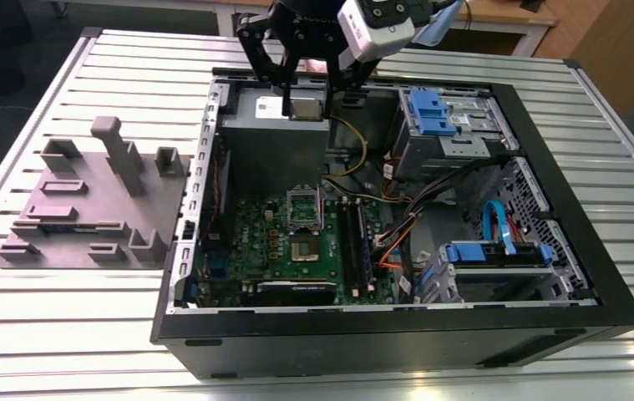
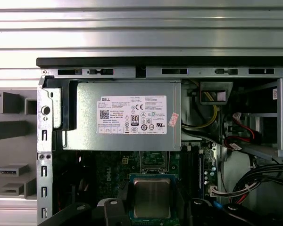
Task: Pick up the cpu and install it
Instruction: 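Place the cpu into insertion slot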
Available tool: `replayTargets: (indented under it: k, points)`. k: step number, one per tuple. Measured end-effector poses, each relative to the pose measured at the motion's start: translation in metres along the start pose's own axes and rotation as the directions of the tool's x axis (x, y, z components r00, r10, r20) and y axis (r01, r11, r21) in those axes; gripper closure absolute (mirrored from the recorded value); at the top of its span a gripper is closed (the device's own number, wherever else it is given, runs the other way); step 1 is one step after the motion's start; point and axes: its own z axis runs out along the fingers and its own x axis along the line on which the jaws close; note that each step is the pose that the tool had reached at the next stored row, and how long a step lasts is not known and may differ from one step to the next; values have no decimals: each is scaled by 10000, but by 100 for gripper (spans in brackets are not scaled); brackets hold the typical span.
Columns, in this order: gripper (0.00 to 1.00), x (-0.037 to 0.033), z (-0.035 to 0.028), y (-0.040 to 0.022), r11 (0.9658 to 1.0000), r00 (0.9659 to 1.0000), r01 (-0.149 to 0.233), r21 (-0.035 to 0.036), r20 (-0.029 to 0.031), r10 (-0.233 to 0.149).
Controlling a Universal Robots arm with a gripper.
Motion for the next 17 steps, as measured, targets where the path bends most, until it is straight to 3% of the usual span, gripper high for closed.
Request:
replayTargets:
  k: [10,14,17]
  points:
    - [53,-1,19,-2,10000,10000,-3,20,-3,3]
    - [53,-4,76,-99,10000,10000,-4,20,-9,4]
    - [53,-10,130,-119,10000,10000,-4,20,-9,4]
